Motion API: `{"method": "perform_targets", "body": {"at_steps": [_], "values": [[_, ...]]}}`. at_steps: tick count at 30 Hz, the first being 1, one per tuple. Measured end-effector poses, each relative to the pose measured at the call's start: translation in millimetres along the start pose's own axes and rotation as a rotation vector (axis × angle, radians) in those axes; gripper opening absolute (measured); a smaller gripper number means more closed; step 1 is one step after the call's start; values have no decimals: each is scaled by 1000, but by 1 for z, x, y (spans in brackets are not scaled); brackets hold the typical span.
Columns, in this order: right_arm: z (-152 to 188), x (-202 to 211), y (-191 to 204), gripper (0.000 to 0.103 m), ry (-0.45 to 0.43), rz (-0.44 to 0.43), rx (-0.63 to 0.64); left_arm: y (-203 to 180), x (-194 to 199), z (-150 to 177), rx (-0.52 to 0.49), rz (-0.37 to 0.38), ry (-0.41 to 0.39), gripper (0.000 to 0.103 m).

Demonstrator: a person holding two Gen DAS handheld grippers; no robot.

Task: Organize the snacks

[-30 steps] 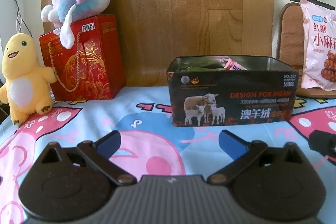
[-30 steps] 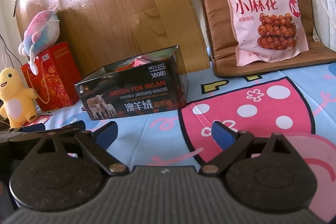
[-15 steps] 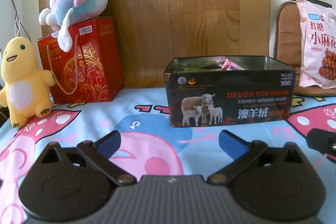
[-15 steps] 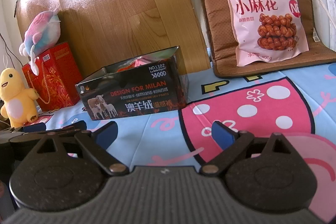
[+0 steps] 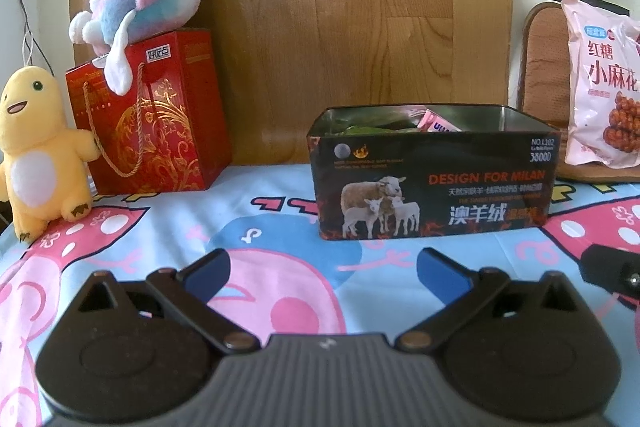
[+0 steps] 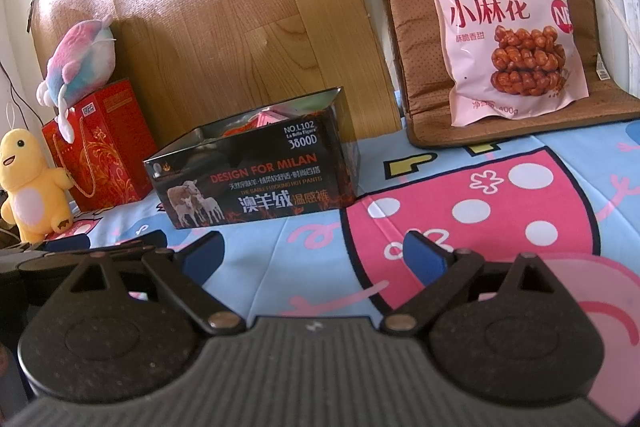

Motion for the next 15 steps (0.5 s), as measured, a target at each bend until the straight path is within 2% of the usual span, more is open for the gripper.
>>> {"method": "perform_targets", "body": {"at_steps": [15], "values": [[0, -1, -3, 98, 1, 5, 3, -1, -2, 1, 2, 26, 18, 103]]}}
Point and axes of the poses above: each gripper's, at about its wrist camera, not at the fingertips, and x roughly against the way its jaws point, y to its left, z to its underside, the point moved 6 cm from there along -x, roughly the way its jaws point, and after that the axes turned 10 degrees about x, right-handed, at the moved point
